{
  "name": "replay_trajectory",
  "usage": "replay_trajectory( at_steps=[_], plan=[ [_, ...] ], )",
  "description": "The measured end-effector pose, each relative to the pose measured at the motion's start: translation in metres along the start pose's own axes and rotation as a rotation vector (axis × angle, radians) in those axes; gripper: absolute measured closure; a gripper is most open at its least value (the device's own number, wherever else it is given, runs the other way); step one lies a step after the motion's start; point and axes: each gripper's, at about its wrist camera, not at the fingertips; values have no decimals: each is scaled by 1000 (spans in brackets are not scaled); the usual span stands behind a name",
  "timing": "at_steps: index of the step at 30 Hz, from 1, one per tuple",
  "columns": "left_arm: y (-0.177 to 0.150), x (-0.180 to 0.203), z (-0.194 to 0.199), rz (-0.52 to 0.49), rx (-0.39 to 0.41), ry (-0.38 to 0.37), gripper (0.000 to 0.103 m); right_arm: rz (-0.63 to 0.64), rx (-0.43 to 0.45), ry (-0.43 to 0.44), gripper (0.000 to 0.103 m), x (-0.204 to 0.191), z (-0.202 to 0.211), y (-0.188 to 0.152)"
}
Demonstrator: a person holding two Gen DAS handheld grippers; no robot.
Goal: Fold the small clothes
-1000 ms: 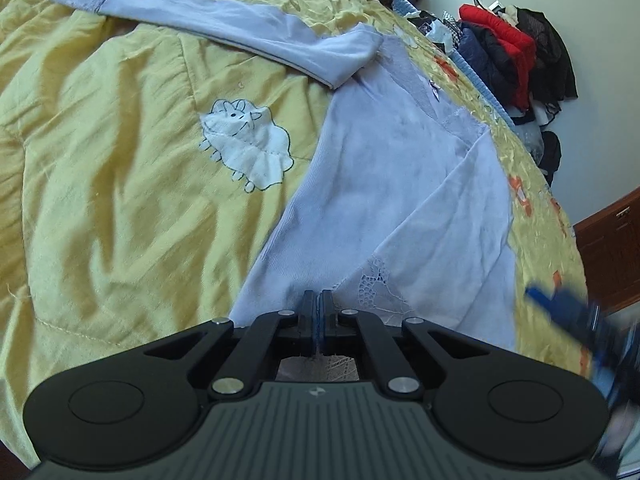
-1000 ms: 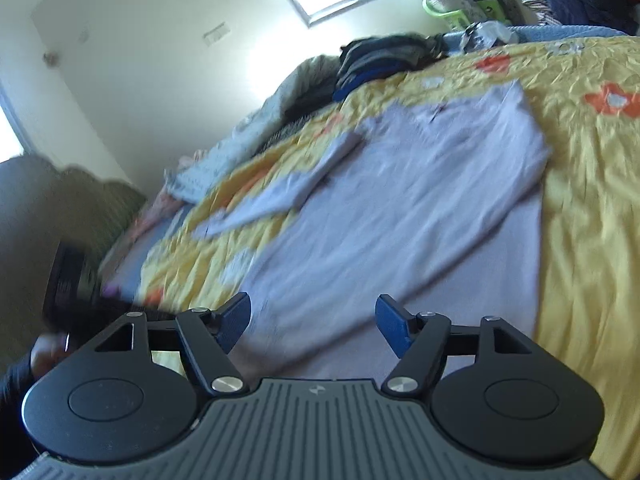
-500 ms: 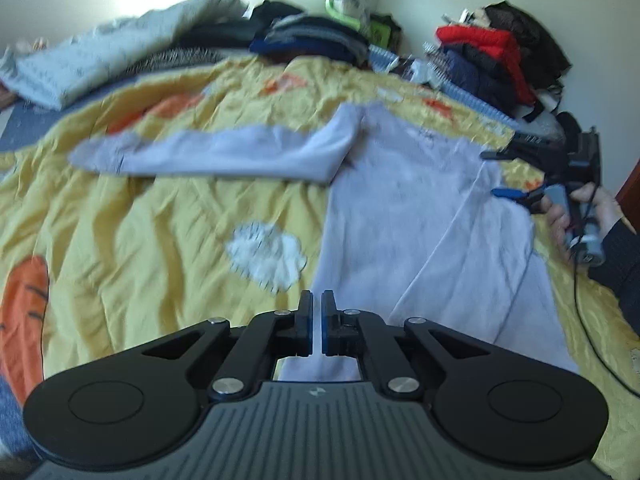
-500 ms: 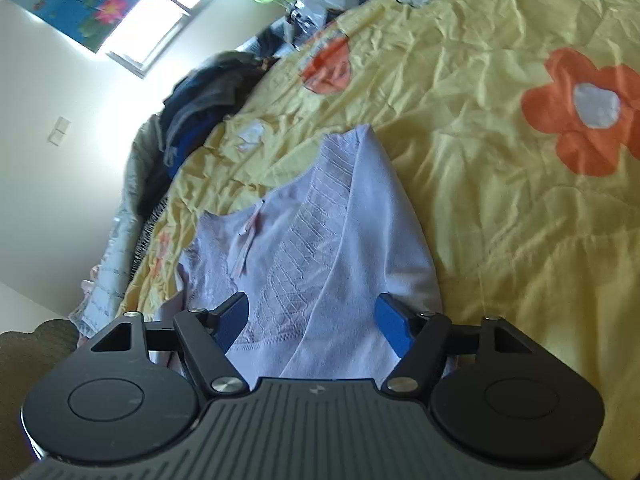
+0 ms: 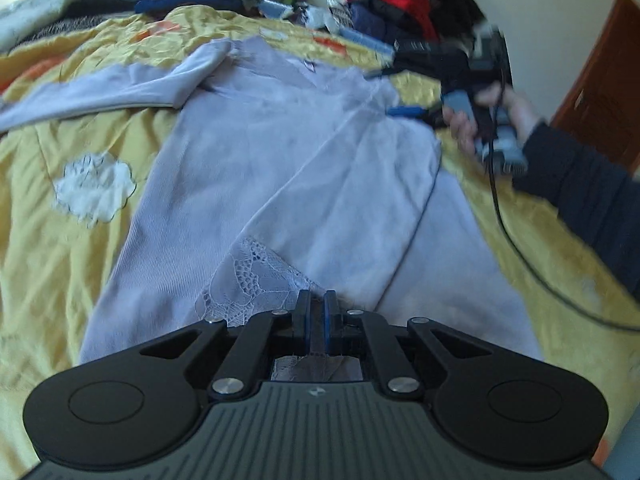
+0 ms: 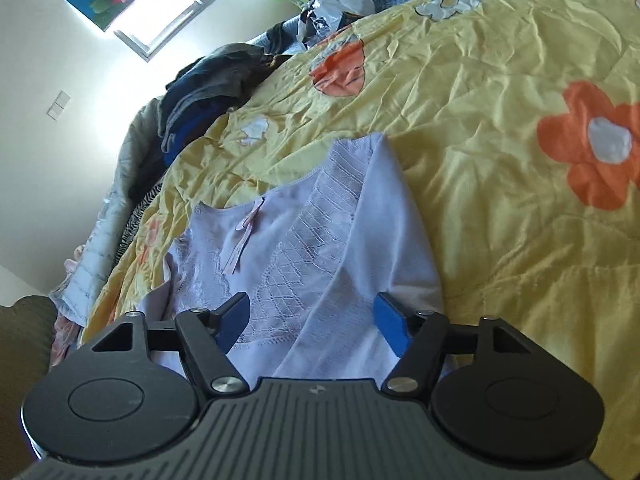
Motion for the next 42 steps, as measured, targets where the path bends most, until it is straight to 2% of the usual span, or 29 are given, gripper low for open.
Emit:
replay_trajectory(
  at_steps=[3,7,8,9,11,12,13,15,16,17,18,20,22,23,27,29,30,31,32,34,38,42],
  plan=[
    [0,-13,2,83,15,-47,97,3,13,13,34,3,1,-3],
    [5,-11,10,94,1,-30,97,46,56,-103,33,-21,19,-19],
    [8,-15,18,102,22,-37,97,50,64,-74,33,-26,29,-27],
    [10,-19,28,111,54,-48,97,62,73,1,29,-30,43,-39],
    [19,-40,53,151,152,-51,96,89,89,139,25,-33,74,-66],
    [25,-55,65,191,207,-35,94,105,101,169,22,-33,87,-79],
    [33,-75,78,254,270,-15,88,131,121,175,21,-32,101,-91],
    [46,-118,102,410,400,22,65,164,179,119,21,-24,124,-112],
    [52,-144,114,506,487,41,40,175,211,75,21,-19,133,-121],
    [56,-165,123,590,564,68,23,187,229,36,20,-11,140,-129],
    [63,-189,130,672,630,91,22,184,234,4,20,-4,143,-136],
    [76,-228,130,808,660,106,22,156,208,-35,20,13,143,-147],
    [85,-264,119,912,647,96,23,120,184,-58,20,27,139,-153],
    [86,-276,115,955,643,122,23,98,174,-66,21,35,136,-157],
    [89,-298,99,1007,612,216,23,52,213,-14,20,47,135,-166],
    [88,-303,90,996,604,229,25,68,242,6,16,48,134,-172],
    [90,-304,87,988,605,248,28,81,252,6,15,47,133,-174],
    [92,-305,83,975,606,274,42,97,255,3,13,44,133,-175],
    [94,-306,81,968,605,290,64,111,254,2,11,42,132,-174],
    [96,-314,75,983,598,311,88,119,256,13,6,42,131,-174],
    [100,-310,69,941,606,359,97,100,257,37,6,45,131,-174],
    [106,-296,71,886,616,393,98,58,258,72,6,52,132,-173]
  ],
)
Point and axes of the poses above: each gripper's, at about its wrist camera, not at the fingertips, and z roughly against the way its jaws point, x to its right, y to its top, and after that the axes turned 8 degrees about -y, right-handed
